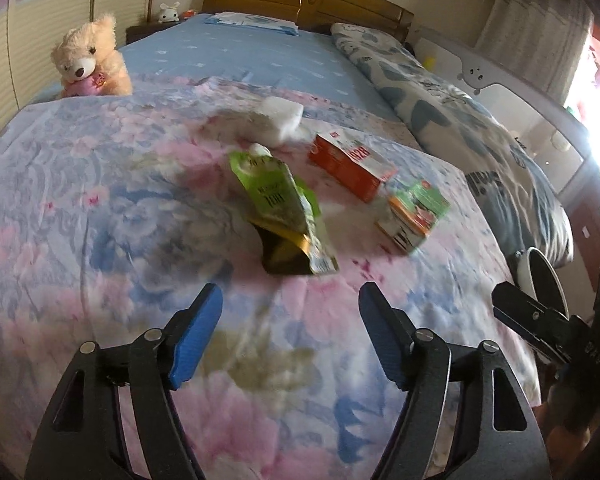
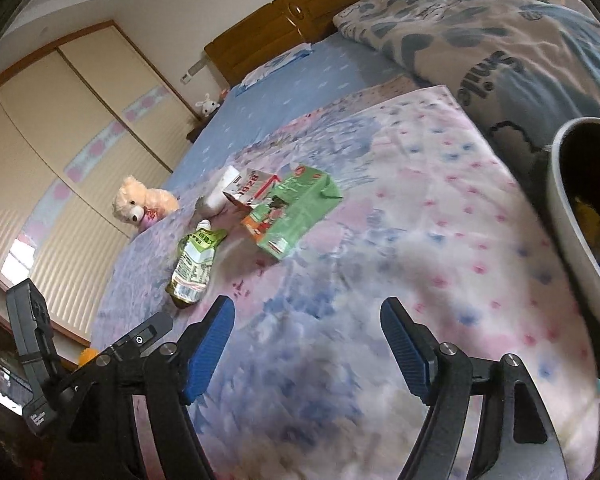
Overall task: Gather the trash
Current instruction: 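Move both open tools back over the remaining items on the bed, then grasp the green milk carton with the right tool while the left tool grasps the green drink pouch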
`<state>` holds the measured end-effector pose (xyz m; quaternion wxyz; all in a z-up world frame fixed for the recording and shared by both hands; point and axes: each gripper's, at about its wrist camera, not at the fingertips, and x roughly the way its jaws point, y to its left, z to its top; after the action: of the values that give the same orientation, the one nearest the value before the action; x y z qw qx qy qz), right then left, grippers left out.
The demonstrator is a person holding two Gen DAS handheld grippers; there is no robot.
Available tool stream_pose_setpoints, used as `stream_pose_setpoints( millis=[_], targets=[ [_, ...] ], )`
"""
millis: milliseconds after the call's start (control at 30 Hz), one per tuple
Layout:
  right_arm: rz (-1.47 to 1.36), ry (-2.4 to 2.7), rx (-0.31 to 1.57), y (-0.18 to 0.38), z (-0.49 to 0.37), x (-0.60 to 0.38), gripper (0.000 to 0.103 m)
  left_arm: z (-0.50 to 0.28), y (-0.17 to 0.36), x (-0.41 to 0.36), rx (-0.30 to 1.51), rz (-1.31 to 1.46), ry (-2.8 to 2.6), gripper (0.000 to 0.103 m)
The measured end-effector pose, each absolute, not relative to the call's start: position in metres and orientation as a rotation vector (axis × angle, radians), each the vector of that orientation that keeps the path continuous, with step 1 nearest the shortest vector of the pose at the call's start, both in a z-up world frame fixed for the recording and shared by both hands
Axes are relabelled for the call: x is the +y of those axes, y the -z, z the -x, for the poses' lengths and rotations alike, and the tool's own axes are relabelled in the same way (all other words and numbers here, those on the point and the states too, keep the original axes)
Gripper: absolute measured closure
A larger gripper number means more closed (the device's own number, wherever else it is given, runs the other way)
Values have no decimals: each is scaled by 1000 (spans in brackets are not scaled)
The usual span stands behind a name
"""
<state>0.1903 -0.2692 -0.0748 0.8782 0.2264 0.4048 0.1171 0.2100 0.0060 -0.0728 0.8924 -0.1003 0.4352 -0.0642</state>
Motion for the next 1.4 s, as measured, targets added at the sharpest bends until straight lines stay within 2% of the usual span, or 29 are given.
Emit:
stream_pose_setpoints(
  millis=[600,700,733,767,833,900,1300,1367,1400],
  targets=[
    [-440,-168,946,93,-306,-211,25,-267,91,13,973,152,125,29],
    [-367,-149,944,93,-313,-204,27,-269,99,14,991,144,122,29],
    [-340,-147,945,92,-313,-203,33,-269,100,15,990,141,123,30],
    [-329,-151,942,92,-312,-204,40,-268,100,14,978,130,123,32],
    [-333,-190,940,91,-308,-208,46,-266,100,13,970,120,132,52],
    [-315,-202,946,88,-301,-214,48,-264,99,12,969,125,162,67],
    [-194,-331,1001,72,-219,-260,48,-219,95,6,1002,119,268,67],
    [-200,-318,1007,75,-211,-264,47,-215,95,5,1003,113,256,64],
    [-204,-299,999,75,-208,-265,46,-214,95,5,1003,111,250,57]
  ],
)
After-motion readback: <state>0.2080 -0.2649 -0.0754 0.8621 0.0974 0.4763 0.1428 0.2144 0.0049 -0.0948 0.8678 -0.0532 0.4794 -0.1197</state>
